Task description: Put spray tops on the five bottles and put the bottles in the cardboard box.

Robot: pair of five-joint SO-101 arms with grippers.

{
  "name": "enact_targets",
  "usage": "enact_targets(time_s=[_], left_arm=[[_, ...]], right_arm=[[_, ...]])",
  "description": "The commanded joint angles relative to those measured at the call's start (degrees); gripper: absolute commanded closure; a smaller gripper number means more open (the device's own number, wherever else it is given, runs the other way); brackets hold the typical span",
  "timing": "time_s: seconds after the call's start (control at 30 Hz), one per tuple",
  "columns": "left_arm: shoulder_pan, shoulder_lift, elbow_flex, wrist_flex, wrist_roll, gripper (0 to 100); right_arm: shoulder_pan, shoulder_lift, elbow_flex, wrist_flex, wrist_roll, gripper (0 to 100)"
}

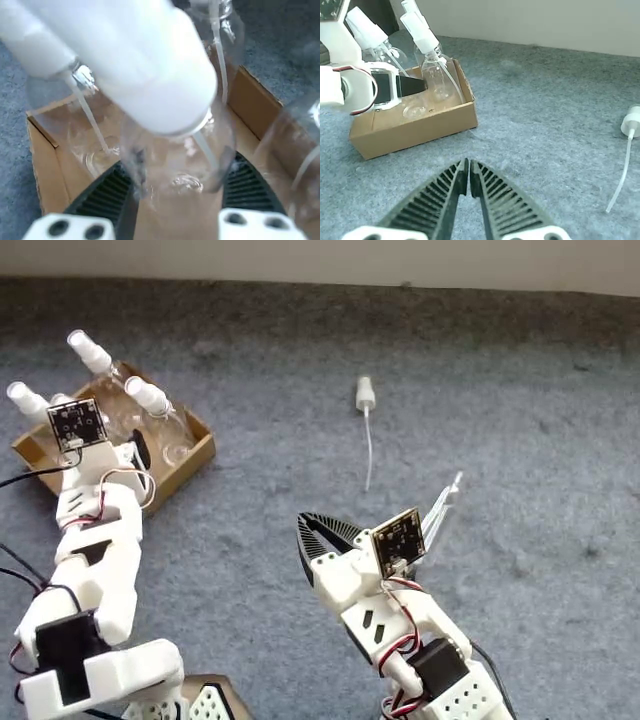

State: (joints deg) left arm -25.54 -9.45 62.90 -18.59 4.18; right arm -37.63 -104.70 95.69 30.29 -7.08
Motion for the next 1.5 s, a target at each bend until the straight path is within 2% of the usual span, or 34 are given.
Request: enact_targets(time_s=[0.0, 0.37, 0.67, 0.73, 0.9, 1.47], left_arm=[[1.54, 0.48, -0.13, -5.54, 0.35, 93], [1.54, 8.4, -4.0, -5.8, 0.35, 93], [1.54, 9.54, -3.74, -5.63, 0.35, 93], [1.54, 9.63, -3.65, -5.45, 0.35, 91], [1.54, 9.27, -2.33, -5.71, 0.62, 77], [1.1, 9.19, -1.71, -5.45, 0.53, 76]], right_arm=[[-0.57, -0.57, 6.29, 0.22, -0.09, 99.4], [-0.57, -0.57, 6.29, 0.22, -0.09, 99.4], [-0.57, -0.57, 6.29, 0.22, -0.09, 99.4], [-0.57, -0.57, 6.29, 0.22, -0.09, 99.4], [-0.57, -0.57, 6.29, 0.22, -0.09, 99.4], [-0.57, -0.57, 6.29, 0.22, -0.09, 99.4]])
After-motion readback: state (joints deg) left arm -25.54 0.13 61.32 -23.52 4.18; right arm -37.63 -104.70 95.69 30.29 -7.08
